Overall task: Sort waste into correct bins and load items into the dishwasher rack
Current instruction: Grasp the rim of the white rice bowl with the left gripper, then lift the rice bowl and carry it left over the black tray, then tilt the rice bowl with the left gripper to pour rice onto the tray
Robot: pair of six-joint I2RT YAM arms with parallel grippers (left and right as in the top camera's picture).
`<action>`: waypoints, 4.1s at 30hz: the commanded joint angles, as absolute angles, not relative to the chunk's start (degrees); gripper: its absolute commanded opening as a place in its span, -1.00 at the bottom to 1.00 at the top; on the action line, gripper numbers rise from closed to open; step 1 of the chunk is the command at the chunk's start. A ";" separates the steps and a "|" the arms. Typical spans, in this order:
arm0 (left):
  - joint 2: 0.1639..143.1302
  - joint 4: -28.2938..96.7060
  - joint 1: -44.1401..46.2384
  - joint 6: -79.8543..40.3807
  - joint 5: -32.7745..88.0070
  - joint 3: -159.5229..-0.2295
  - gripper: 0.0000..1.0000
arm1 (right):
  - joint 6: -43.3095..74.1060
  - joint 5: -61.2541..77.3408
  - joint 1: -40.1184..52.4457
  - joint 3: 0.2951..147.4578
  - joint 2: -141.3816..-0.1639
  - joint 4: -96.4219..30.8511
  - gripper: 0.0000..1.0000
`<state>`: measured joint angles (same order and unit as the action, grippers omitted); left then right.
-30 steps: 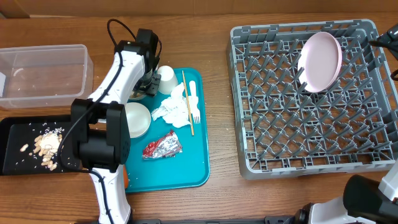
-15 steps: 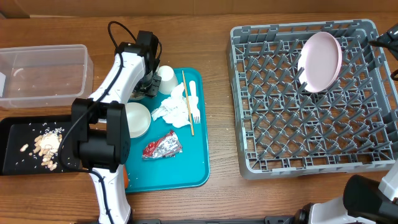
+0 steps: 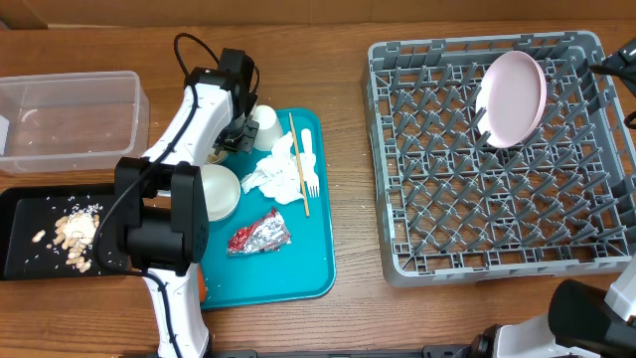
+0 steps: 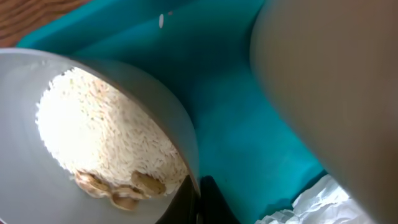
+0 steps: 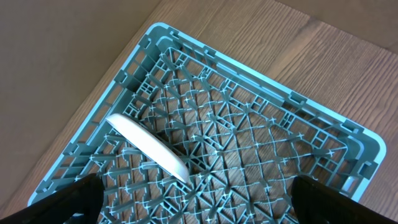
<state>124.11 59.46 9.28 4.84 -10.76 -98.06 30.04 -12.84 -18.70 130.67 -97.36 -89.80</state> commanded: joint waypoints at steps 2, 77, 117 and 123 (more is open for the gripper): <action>125.01 59.66 8.91 4.69 -10.48 -97.91 -0.92 | 30.48 -12.93 -18.72 130.54 -97.54 -89.71 1.00; 113.69 86.52 -56.60 4.38 51.72 -103.57 -0.91 | 30.48 -12.93 -18.72 130.54 -97.56 -89.71 1.00; 113.89 76.40 -58.54 9.87 71.48 -88.23 -0.92 | 30.48 -12.93 -18.72 130.54 -97.54 -89.71 1.00; 113.99 76.16 -60.25 7.88 66.41 -88.23 -0.92 | 30.48 -12.93 -18.72 130.54 -97.54 -89.71 1.00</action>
<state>115.48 76.58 -59.35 7.81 66.94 -88.62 30.04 -12.84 -18.70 130.67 -97.36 -89.82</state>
